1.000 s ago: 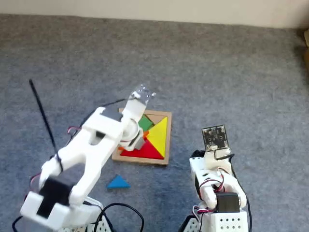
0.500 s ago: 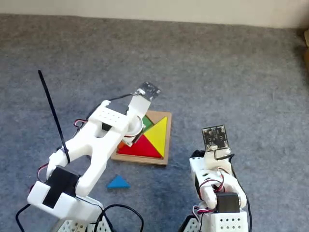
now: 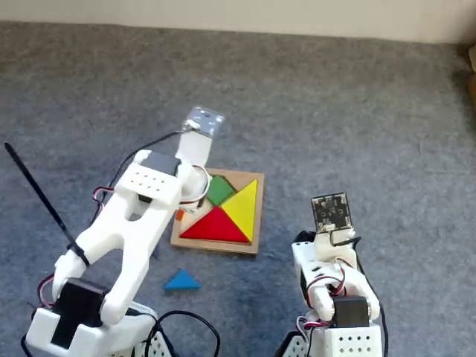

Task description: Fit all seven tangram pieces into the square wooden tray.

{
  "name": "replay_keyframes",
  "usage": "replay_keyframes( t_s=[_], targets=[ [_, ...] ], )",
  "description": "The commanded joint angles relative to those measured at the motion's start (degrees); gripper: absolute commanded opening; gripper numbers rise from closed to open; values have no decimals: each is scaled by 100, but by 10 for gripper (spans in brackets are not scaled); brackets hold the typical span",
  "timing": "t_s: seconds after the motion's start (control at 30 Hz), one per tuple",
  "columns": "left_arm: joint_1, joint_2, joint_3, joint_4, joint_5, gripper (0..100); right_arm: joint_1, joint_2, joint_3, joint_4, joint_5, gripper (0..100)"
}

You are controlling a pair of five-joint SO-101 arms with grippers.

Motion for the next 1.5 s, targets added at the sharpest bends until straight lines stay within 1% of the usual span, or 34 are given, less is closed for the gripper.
replay_keyframes(
  t_s=[0.0, 0.17, 0.27, 0.47, 0.83, 0.93, 1.0, 1.1, 1.23, 1.3, 1.37, 1.47],
  targets=[
    [-127, 4, -391, 9, 264, 5, 84, -110, 585, -13, -9, 4],
    [-127, 760, -734, 9, 273, 7, 84, -110, 585, -13, -9, 4],
    [-110, 989, -971, 62, 273, 14, 84, -110, 585, -13, -9, 4],
    [-4, 980, -1279, 492, 273, 131, 84, -110, 585, -13, -9, 4],
    [989, 1024, -1332, 501, 273, 141, 92, -110, 585, -13, -9, 4],
    [1086, 963, -1341, 545, 273, 139, 92, -110, 585, -13, -9, 4],
    [892, 796, -1534, 782, 255, 137, 119, -110, 585, -13, -9, 4],
    [338, 453, -1736, 1081, 229, 138, 242, -110, 585, -13, -9, 4],
    [-532, 145, -1640, 1073, 202, 140, 242, -110, 585, -13, -9, 4],
    [-822, 145, -1499, 1073, -141, 140, 251, -110, 585, -13, -9, 4],
    [-1015, 145, -1270, 870, -352, 140, 251, -110, 585, -13, -9, 4],
    [-1147, 145, -813, 387, -378, 140, 251, -110, 585, -13, -9, 4]
  ],
)
